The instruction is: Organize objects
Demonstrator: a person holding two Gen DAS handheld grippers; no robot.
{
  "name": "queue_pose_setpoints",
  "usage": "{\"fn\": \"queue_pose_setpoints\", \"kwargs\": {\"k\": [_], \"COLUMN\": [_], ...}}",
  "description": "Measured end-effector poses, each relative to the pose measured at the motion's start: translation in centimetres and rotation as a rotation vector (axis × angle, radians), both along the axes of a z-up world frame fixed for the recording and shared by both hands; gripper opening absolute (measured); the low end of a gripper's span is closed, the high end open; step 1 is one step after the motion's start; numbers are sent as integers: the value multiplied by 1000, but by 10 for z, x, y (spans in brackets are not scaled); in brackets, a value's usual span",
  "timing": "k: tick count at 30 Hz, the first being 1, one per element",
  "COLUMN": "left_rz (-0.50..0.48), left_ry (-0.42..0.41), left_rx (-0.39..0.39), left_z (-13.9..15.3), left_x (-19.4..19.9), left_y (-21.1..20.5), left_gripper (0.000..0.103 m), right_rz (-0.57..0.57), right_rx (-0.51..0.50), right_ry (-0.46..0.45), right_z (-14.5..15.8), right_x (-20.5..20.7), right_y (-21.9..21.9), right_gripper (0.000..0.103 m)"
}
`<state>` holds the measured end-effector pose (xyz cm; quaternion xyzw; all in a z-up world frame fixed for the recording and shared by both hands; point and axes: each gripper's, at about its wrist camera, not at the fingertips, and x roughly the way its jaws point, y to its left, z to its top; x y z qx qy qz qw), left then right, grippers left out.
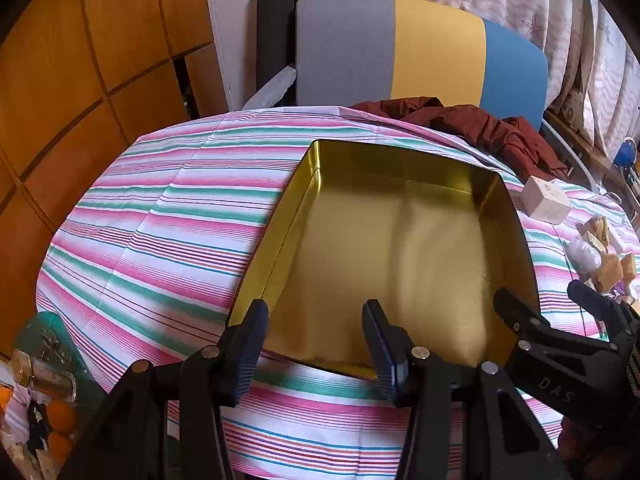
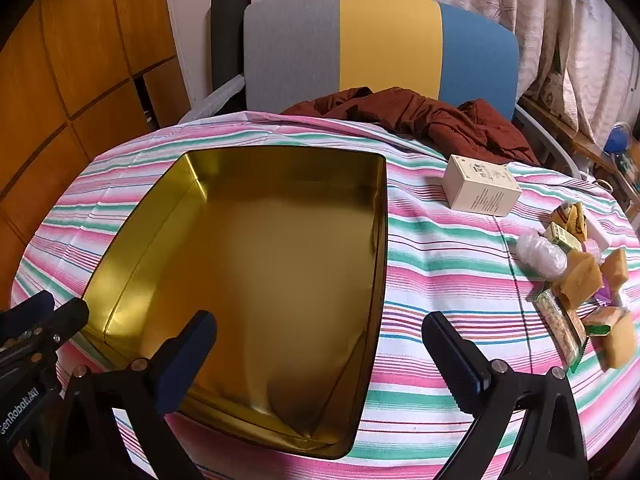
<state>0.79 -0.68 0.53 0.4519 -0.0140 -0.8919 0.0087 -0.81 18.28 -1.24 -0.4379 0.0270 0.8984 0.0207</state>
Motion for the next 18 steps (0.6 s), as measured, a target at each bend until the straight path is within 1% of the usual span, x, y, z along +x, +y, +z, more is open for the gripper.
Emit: {"fn": "queue_pose_setpoints", "kwargs": {"k": [13,18], "left_rz": [-6,-5], "left_ry": [-2,-7], "left_rx": [-15,-13], "left_z": [-2,-3], "left_x": [2,1], "left_y": [4,4], "left_gripper": [49,49], "right_rz": [-4,-9], "right_rx": [-12,-5], "right_ry": [-17,-3], "right_z": [-5,-3], "right_x": [-1,0], "right_y": [2,3], "right_gripper": [103,103]}}
